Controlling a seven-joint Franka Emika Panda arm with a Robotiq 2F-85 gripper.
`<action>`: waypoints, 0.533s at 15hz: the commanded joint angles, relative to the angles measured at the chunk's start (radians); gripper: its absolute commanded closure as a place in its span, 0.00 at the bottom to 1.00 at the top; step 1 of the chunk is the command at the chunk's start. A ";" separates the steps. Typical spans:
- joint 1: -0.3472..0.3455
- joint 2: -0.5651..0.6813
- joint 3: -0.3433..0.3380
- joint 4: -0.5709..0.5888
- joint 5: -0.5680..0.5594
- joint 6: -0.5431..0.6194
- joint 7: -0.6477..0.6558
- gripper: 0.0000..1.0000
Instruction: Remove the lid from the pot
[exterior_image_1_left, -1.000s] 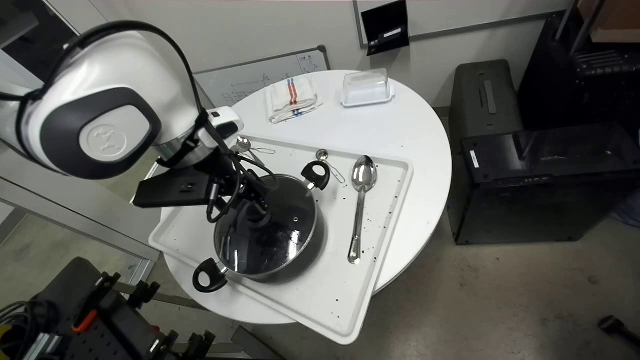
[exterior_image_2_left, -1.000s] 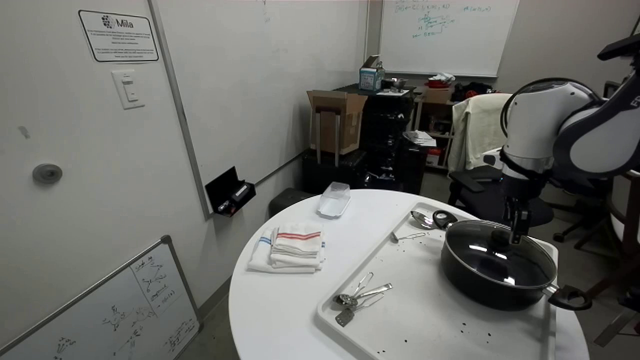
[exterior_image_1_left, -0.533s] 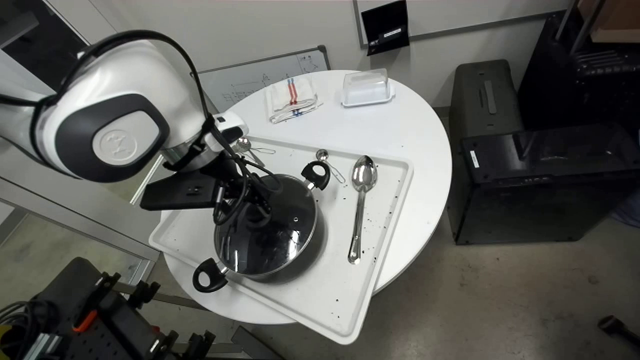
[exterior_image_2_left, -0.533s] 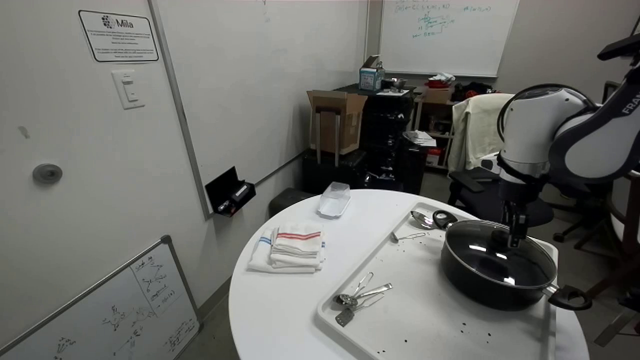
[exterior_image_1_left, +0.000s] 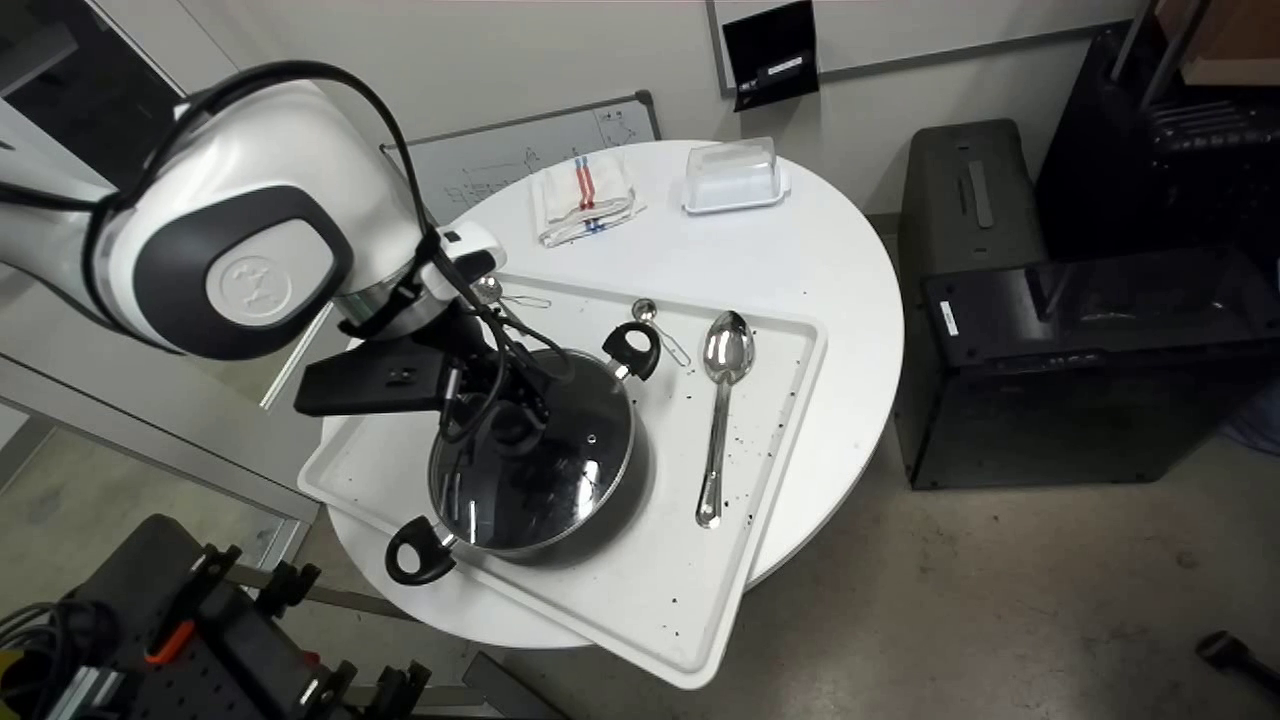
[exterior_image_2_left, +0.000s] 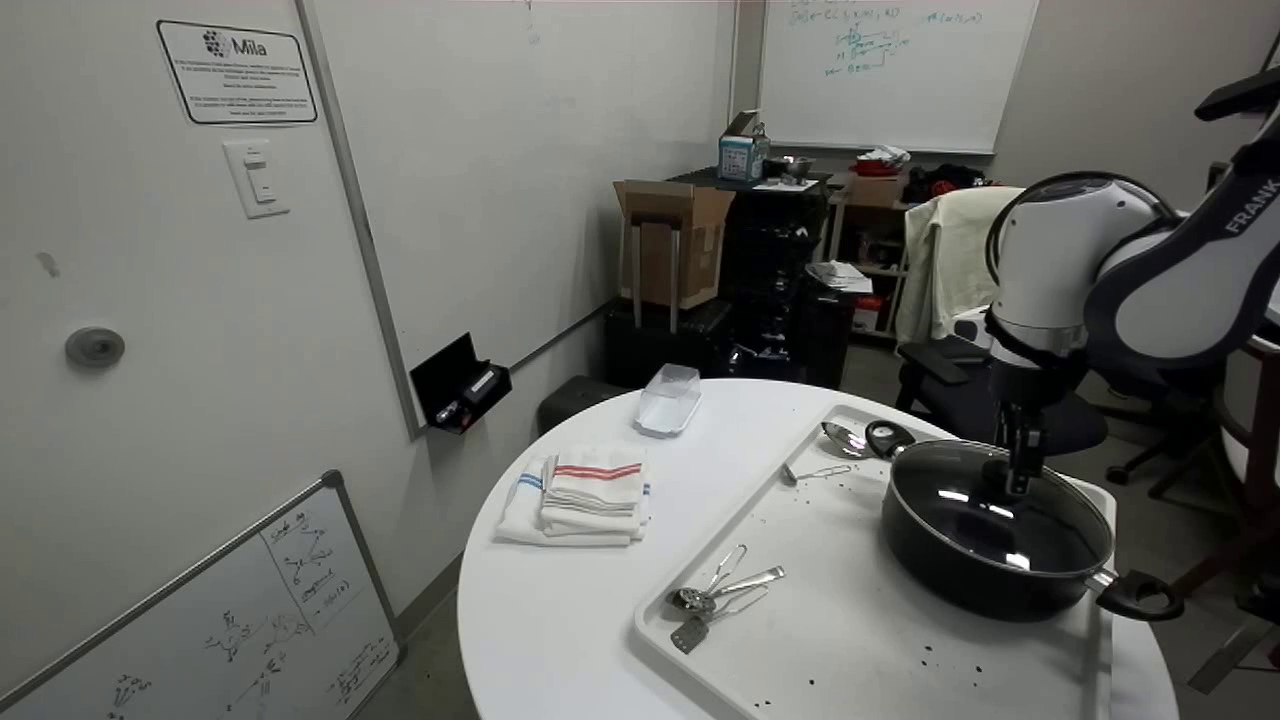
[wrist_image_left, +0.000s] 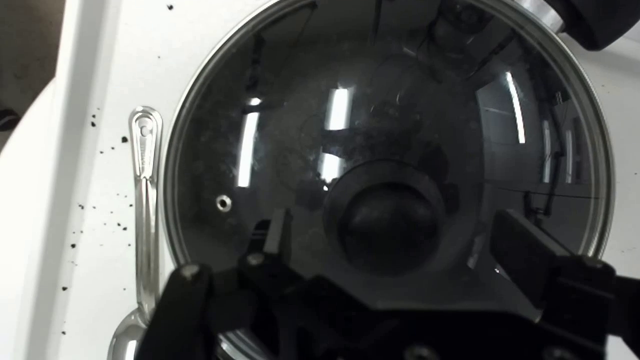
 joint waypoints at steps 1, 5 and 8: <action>0.006 0.028 -0.006 0.024 -0.017 0.012 0.022 0.00; 0.005 0.037 -0.004 0.032 -0.016 0.012 0.021 0.11; 0.004 0.039 -0.003 0.033 -0.014 0.015 0.020 0.39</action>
